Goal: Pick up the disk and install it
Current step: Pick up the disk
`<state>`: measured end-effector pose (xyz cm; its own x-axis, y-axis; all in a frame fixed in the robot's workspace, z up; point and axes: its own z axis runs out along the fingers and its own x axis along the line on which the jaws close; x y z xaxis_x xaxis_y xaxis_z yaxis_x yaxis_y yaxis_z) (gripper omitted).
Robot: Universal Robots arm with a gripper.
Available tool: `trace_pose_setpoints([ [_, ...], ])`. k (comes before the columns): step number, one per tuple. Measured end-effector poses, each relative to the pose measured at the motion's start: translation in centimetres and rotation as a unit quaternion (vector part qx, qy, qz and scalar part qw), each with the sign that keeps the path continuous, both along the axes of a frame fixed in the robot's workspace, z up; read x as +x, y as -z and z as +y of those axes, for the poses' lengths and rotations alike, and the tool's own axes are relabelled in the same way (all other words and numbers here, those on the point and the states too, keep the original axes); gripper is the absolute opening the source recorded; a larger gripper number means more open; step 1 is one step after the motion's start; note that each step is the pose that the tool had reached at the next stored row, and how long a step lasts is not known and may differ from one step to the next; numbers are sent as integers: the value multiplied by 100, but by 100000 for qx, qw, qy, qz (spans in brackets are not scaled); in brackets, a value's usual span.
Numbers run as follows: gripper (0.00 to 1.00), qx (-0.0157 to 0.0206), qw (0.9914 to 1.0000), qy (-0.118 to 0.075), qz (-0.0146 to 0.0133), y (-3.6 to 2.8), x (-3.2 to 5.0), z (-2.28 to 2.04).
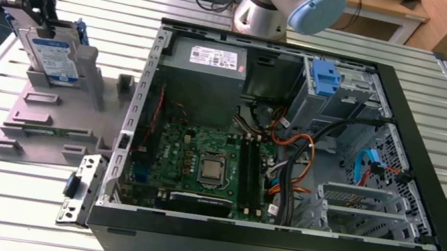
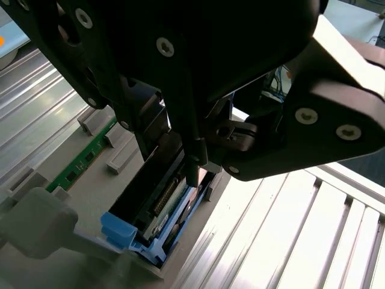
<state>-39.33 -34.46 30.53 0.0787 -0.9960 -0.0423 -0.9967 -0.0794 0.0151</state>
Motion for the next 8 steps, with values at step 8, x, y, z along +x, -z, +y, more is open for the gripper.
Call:
trace_pose_setpoints([
  [8,43,0,100000,2,1,-1,0,0],
])
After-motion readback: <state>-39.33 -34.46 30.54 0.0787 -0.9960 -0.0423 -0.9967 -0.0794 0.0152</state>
